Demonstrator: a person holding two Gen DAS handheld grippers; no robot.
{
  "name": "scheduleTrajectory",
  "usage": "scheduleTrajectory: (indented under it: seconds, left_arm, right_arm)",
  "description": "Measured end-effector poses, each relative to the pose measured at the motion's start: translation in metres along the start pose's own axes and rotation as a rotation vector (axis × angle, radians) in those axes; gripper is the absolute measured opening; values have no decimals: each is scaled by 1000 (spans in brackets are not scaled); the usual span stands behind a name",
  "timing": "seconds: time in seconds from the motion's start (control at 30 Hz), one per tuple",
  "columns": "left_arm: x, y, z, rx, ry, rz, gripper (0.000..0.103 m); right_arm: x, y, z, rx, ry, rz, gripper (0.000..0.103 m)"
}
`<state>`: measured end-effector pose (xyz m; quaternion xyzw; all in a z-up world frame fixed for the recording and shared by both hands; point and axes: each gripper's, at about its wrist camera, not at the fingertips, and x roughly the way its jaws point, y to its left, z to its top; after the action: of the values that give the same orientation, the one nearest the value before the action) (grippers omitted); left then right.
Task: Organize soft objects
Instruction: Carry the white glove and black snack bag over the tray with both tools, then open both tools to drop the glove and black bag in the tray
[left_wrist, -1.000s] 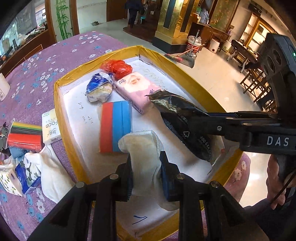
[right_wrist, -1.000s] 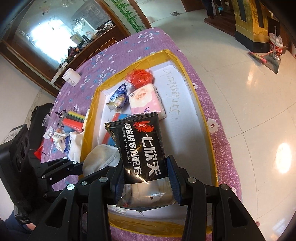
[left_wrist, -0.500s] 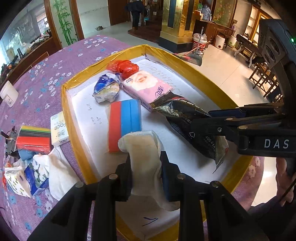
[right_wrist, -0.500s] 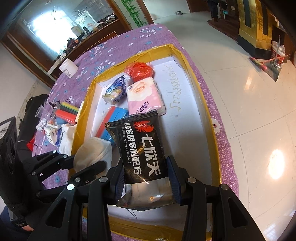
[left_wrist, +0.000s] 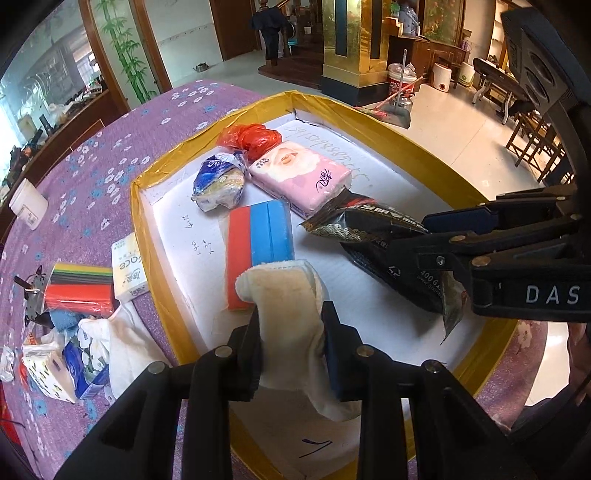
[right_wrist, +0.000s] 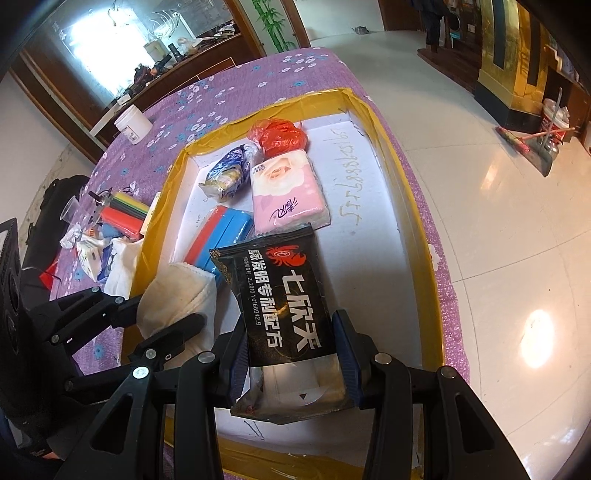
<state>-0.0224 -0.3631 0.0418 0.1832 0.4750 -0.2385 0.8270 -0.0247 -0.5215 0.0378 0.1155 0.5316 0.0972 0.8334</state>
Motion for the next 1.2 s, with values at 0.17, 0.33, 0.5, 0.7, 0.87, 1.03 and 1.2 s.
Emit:
scheduleTrajectory:
  seconds: [0.17,0.33,0.5,0.7,0.87,1.03,1.2]
  left_arm:
    - [-1,-2,-1,12,-6,9,28]
    - [-4,-4,-1,21,-20,15,40]
    - [-8,-6,0,38,-35,28,52]
    - [-17,-6,1,45,-66,49,68]
    - [-33,4,-1,23,-113,53,68]
    - [-57,30,-12,-52,-170,73,68]
    - [-80,71,-34,-164,-203,106,70]
  right_arm:
    - [0,1,0,-5,3,-9,47]
    - [-4,2,0,-7,-1,-18,47]
    - [-13,3,-2,-8,-25,-23,50]
    - [-31,0,-5,24,-83,-21,57]
    - [-50,1,-3,53,-136,-9,57]
    - [-57,17,2,36,-152,17,57]
    - [-51,46,7,-23,-123,61,57]
